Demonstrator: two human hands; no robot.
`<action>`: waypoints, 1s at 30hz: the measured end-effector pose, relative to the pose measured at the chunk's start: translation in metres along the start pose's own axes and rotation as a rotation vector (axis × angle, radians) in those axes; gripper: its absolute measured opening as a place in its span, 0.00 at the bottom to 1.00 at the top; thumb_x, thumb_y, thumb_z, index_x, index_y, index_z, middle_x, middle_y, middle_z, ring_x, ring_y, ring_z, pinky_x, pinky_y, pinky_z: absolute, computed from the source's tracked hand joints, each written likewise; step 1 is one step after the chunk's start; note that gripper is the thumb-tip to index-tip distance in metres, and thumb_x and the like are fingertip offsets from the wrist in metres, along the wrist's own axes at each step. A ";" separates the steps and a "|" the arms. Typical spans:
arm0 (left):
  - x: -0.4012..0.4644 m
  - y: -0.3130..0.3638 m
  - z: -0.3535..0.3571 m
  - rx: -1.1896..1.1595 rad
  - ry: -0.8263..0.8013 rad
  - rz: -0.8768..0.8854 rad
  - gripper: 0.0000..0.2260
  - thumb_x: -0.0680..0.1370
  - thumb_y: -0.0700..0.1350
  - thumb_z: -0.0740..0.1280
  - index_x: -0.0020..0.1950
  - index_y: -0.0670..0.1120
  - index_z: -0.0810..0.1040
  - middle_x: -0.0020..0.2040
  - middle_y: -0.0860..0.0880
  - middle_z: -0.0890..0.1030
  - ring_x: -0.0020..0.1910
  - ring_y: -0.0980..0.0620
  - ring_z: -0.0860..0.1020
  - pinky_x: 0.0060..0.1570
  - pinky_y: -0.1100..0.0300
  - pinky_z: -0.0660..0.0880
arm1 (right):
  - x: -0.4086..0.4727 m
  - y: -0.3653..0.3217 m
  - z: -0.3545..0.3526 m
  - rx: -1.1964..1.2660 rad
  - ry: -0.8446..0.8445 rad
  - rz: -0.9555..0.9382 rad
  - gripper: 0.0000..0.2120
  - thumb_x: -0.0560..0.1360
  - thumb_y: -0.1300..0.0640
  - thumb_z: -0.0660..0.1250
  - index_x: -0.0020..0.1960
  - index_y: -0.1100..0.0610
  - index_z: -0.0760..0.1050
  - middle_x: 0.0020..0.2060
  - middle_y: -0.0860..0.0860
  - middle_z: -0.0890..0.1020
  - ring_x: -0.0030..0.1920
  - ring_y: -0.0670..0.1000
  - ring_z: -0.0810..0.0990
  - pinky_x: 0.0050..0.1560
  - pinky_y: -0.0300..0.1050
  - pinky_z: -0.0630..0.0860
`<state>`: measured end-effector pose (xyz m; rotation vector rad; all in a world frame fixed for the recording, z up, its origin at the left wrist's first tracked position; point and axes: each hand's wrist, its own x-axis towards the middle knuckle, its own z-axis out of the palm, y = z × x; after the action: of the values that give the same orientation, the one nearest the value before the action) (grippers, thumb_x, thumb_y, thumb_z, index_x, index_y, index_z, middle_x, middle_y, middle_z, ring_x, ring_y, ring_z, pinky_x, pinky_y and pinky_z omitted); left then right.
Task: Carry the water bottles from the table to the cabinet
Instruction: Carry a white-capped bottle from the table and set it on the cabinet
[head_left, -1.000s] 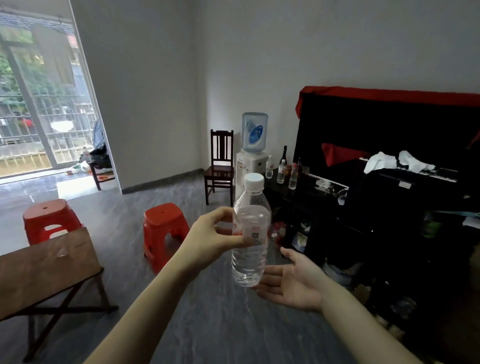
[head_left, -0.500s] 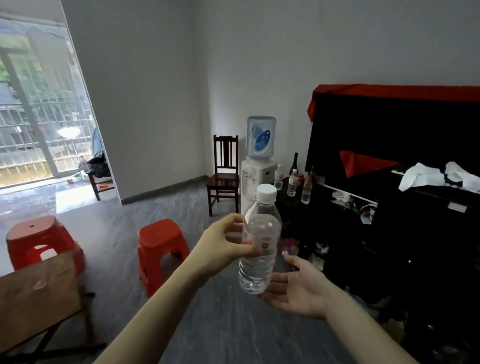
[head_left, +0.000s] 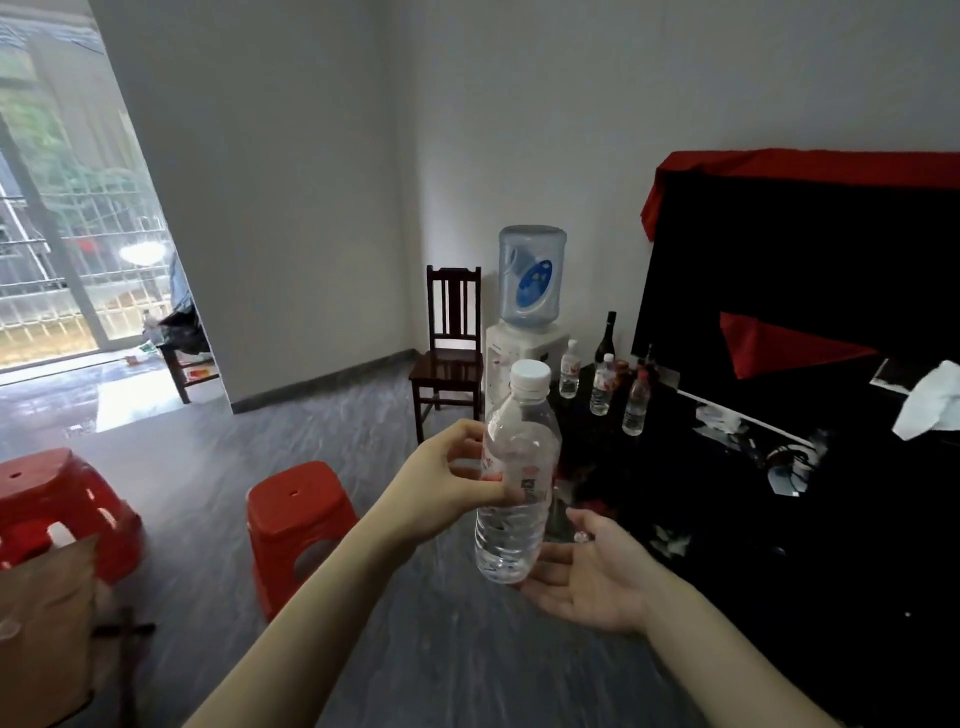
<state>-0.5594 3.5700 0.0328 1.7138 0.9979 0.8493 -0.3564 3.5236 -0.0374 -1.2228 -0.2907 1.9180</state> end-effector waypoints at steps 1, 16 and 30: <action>0.014 -0.005 -0.002 0.006 -0.001 -0.007 0.26 0.62 0.50 0.83 0.57 0.55 0.80 0.55 0.51 0.85 0.54 0.52 0.85 0.61 0.49 0.80 | 0.012 -0.009 -0.001 -0.003 -0.002 0.010 0.30 0.81 0.41 0.55 0.62 0.68 0.74 0.54 0.66 0.83 0.49 0.63 0.84 0.54 0.55 0.78; 0.288 -0.044 -0.053 0.038 -0.154 0.089 0.21 0.67 0.39 0.81 0.55 0.54 0.81 0.54 0.50 0.85 0.49 0.53 0.85 0.51 0.60 0.82 | 0.192 -0.192 0.016 0.059 0.089 -0.102 0.31 0.81 0.41 0.54 0.67 0.68 0.72 0.58 0.66 0.82 0.55 0.63 0.81 0.50 0.53 0.78; 0.463 -0.082 -0.029 -0.030 -0.328 0.052 0.20 0.69 0.34 0.79 0.56 0.49 0.79 0.54 0.46 0.84 0.41 0.62 0.82 0.42 0.69 0.78 | 0.288 -0.306 -0.035 0.155 0.162 -0.078 0.32 0.81 0.41 0.54 0.65 0.70 0.74 0.55 0.67 0.82 0.49 0.63 0.82 0.39 0.49 0.82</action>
<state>-0.4072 4.0149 0.0106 1.7885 0.7183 0.5869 -0.2234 3.9233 -0.0646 -1.2366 -0.1007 1.7295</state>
